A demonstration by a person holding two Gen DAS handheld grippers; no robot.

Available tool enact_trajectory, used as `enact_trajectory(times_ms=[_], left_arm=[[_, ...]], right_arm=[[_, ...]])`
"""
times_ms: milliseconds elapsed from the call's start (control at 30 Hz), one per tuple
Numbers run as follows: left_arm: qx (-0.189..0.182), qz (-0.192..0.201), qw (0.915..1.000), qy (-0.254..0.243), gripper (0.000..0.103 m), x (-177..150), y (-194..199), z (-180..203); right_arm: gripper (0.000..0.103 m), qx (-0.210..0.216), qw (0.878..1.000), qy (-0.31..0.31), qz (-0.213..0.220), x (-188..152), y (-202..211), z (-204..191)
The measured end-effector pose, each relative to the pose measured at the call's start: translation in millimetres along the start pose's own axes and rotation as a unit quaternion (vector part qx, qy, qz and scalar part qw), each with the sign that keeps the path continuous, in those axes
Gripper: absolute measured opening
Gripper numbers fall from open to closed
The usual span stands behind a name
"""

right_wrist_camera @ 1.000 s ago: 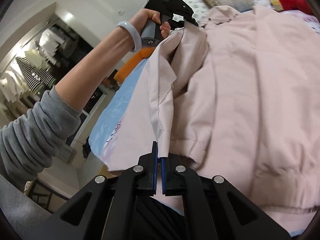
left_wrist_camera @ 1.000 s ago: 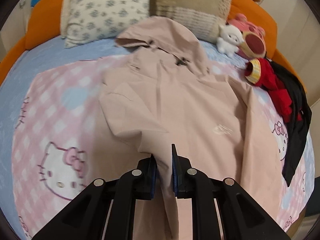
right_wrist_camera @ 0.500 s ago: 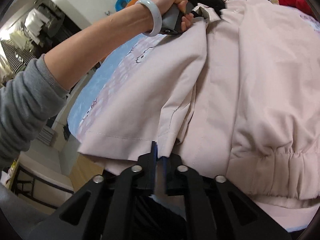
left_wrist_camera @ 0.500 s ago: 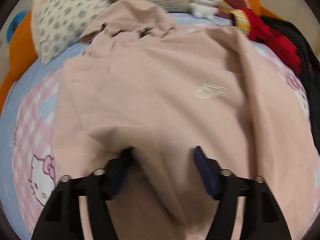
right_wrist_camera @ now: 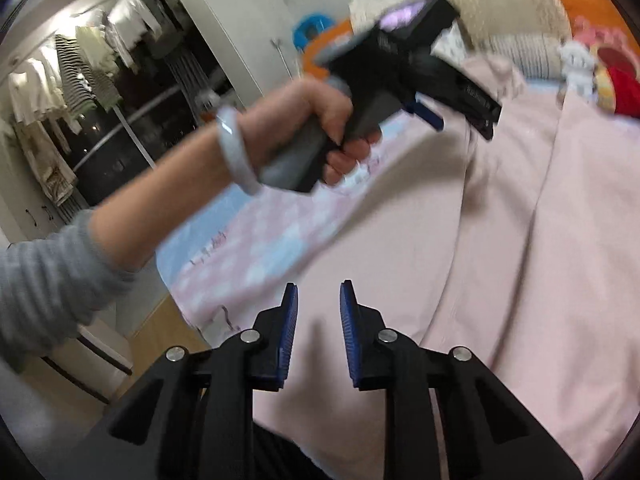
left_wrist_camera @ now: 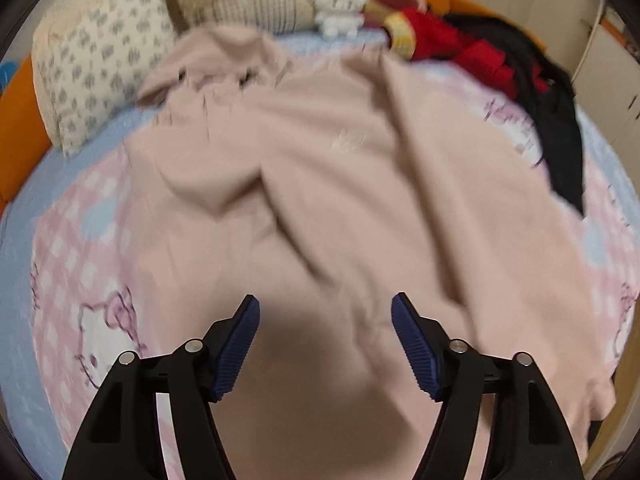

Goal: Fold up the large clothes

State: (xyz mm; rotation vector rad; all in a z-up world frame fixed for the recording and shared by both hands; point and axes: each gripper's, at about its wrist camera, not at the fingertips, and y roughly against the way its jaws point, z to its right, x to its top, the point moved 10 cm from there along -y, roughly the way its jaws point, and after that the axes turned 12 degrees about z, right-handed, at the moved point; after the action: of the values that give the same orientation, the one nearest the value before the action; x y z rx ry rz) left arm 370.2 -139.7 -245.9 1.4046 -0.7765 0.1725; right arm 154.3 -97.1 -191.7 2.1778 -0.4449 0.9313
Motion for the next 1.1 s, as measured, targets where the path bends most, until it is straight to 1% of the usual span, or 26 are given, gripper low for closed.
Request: enact_trajectory(times_ms=[67, 167, 233, 267, 333, 367, 400, 433, 467, 500, 533, 567, 600, 633, 667, 700, 767, 833, 900, 1000, 1067, 1100], left_arm=[[0.006, -0.016, 0.9998, 0.004, 0.068, -14, -16, -6], [0.022, -0.030, 0.9993, -0.008, 0.069, -30, -33, -11], [0.033, -0.027, 0.9987, -0.027, 0.069, -35, -36, -10], [0.040, -0.024, 0.9983, -0.035, 0.069, -35, -34, -9], [0.042, -0.019, 0.9983, -0.036, 0.069, -33, -28, -6], [0.032, -0.010, 0.9990, -0.028, 0.069, -28, -19, -1], [0.016, 0.001, 0.9996, -0.022, 0.069, -24, -7, 7], [-0.008, 0.017, 0.9996, -0.019, 0.069, -18, 7, 20], [-0.025, 0.030, 0.9989, -0.026, 0.070, -13, 19, 34], [-0.038, 0.041, 0.9977, -0.038, 0.074, -7, 29, 47], [-0.052, 0.058, 0.9956, -0.054, 0.078, 4, 40, 68], [-0.060, 0.066, 0.9942, -0.059, 0.082, 12, 44, 80], [-0.073, 0.070, 0.9928, -0.064, 0.082, 22, 45, 94], [-0.089, 0.068, 0.9913, -0.069, 0.082, 37, 43, 111], [-0.089, 0.064, 0.9912, -0.074, 0.082, 50, 37, 122], [-0.087, 0.059, 0.9914, -0.078, 0.082, 64, 30, 131], [-0.083, 0.044, 0.9922, -0.081, 0.082, 92, 10, 144], [-0.092, 0.013, 0.9928, -0.076, 0.082, 125, -19, 161], [-0.082, -0.017, 0.9938, -0.073, 0.082, 151, -48, 174], [-0.041, -0.054, 0.9952, -0.071, 0.081, 181, -94, 186], [0.009, -0.072, 0.9947, -0.073, 0.080, 198, -124, 188], [0.026, -0.089, 0.9929, -0.074, 0.080, 201, -138, 191]], right_arm=[[0.020, -0.005, 0.999, -0.009, -0.036, -26, -21, 7], [0.019, -0.015, 0.998, -0.004, -0.062, -50, -44, 12], [0.021, -0.013, 0.998, 0.002, -0.055, -49, -43, 10], [0.021, -0.003, 0.999, -0.002, -0.053, -43, -38, 7], [0.023, 0.020, 0.999, -0.021, -0.042, -29, -18, 4], [0.024, 0.034, 0.999, -0.030, -0.029, -16, -1, 3], [0.033, 0.038, 0.999, -0.032, -0.015, -2, 12, 6], [0.045, 0.038, 0.999, -0.031, 0.005, 16, 32, 10], [0.050, 0.031, 0.999, -0.026, 0.031, 38, 61, 20], [0.061, 0.019, 0.999, -0.021, 0.046, 51, 79, 30], [0.064, -0.004, 0.998, -0.017, 0.060, 66, 100, 45], [0.064, -0.027, 0.997, -0.016, 0.069, 79, 119, 63], [0.064, -0.041, 0.996, -0.018, 0.073, 86, 131, 78], [0.064, -0.064, 0.995, -0.026, 0.075, 91, 146, 100], [0.064, -0.082, 0.993, -0.036, 0.071, 91, 153, 118], [0.064, -0.105, 0.991, -0.059, 0.064, 86, 166, 143], [0.064, -0.130, 0.986, -0.094, 0.048, 66, 181, 176], [0.064, -0.137, 0.982, -0.124, 0.024, 35, 192, 197], [0.064, -0.142, 0.979, -0.143, 0.004, 3, 192, 207], [0.064, -0.141, 0.974, -0.178, -0.009, -32, 195, 218], [0.064, -0.133, 0.971, -0.200, -0.012, -51, 194, 219], [0.064, -0.131, 0.970, -0.206, -0.015, -58, 193, 219]])
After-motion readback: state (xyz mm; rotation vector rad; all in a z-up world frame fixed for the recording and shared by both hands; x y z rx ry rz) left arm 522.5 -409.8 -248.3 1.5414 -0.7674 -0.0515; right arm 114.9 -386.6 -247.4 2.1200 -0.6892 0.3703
